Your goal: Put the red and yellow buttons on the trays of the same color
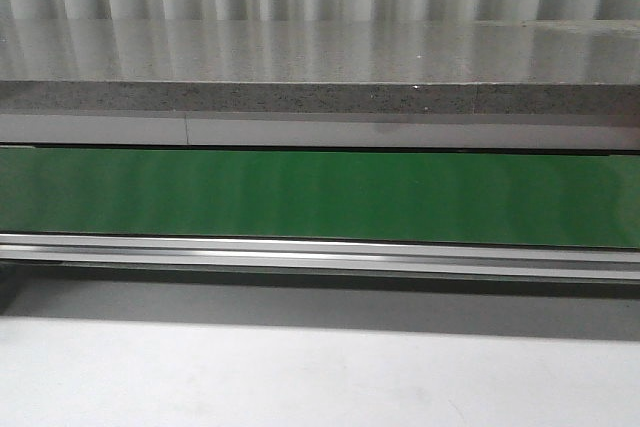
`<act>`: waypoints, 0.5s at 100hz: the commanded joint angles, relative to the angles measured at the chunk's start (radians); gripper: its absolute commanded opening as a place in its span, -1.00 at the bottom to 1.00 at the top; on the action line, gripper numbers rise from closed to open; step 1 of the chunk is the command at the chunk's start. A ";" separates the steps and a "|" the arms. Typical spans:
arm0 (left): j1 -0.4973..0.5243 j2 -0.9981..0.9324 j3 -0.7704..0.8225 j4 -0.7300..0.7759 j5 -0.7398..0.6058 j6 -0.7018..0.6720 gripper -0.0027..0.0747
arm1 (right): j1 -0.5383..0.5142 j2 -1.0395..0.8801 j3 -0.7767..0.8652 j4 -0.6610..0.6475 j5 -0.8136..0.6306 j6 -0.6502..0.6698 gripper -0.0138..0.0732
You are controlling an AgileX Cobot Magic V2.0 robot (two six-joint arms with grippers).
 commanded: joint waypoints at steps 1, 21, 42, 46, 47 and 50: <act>0.014 -0.030 0.019 0.051 -0.211 0.001 -0.98 | -0.002 -0.017 -0.019 0.001 -0.072 -0.014 -0.83; 0.037 -0.168 0.148 0.065 -0.289 0.001 -0.98 | -0.002 -0.017 -0.019 0.001 -0.072 -0.014 -0.83; 0.039 -0.376 0.371 0.061 -0.426 0.001 -0.98 | -0.002 -0.017 -0.019 0.001 -0.072 -0.014 -0.83; 0.039 -0.367 0.395 0.062 -0.456 0.001 -0.98 | -0.002 -0.017 -0.019 0.001 -0.072 -0.014 -0.83; 0.039 -0.367 0.390 0.062 -0.434 0.001 -0.98 | -0.002 -0.017 -0.019 0.001 -0.072 -0.014 -0.83; 0.037 -0.367 0.382 0.062 -0.386 0.001 -0.98 | -0.002 -0.017 -0.019 0.001 -0.072 -0.014 -0.83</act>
